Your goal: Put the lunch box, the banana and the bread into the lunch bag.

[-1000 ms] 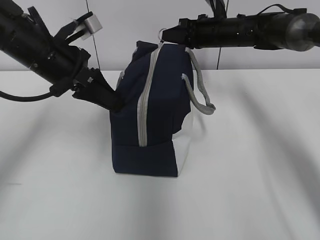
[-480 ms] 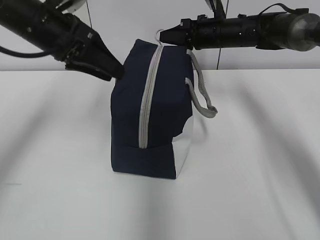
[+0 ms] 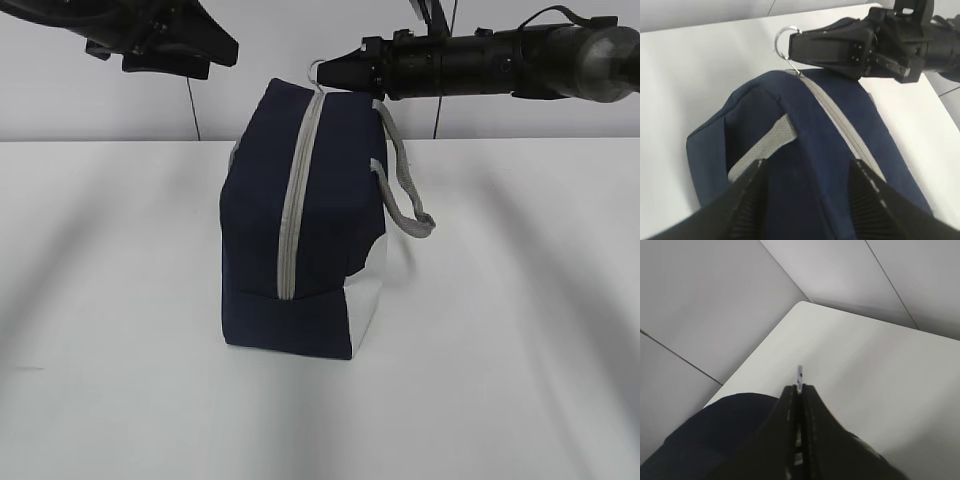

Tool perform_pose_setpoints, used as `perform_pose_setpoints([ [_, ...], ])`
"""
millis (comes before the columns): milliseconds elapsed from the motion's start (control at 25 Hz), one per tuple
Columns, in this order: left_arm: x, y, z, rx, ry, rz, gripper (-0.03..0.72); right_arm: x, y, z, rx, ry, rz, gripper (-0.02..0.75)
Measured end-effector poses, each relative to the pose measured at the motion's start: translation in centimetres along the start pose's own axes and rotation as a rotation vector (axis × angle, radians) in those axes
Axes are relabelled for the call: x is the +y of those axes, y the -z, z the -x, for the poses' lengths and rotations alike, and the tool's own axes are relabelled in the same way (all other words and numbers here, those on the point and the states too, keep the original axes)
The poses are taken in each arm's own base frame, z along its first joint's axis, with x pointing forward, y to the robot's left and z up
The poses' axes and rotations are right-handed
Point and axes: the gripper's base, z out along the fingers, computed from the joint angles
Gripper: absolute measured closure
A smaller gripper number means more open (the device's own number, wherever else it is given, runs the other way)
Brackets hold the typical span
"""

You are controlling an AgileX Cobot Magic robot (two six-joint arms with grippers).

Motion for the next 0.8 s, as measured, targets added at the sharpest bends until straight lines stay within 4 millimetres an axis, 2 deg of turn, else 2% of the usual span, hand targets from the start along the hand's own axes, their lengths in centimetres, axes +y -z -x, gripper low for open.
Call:
perform_pose_setpoints([
  [120,0.4,-0.7,0.8,-0.012,0.001,-0.006,0.310,0.0,0.0,0.0,0.000,-0.001,0.000,0.732],
  [320,2.0,-3.1,1.6,-0.002,0.024,-0.024,0.306,0.0,0.0,0.0,0.001,-0.002,0.002,0.732],
  [520,3.6,-5.2,1.8,0.012,0.043,-0.033,0.305,0.0,0.0,0.0,0.001,-0.004,0.002,0.732],
  [800,4.4,-6.9,1.8,0.020,0.096,-0.083,0.305,0.0,0.0,0.0,0.001,-0.006,0.002,0.732],
])
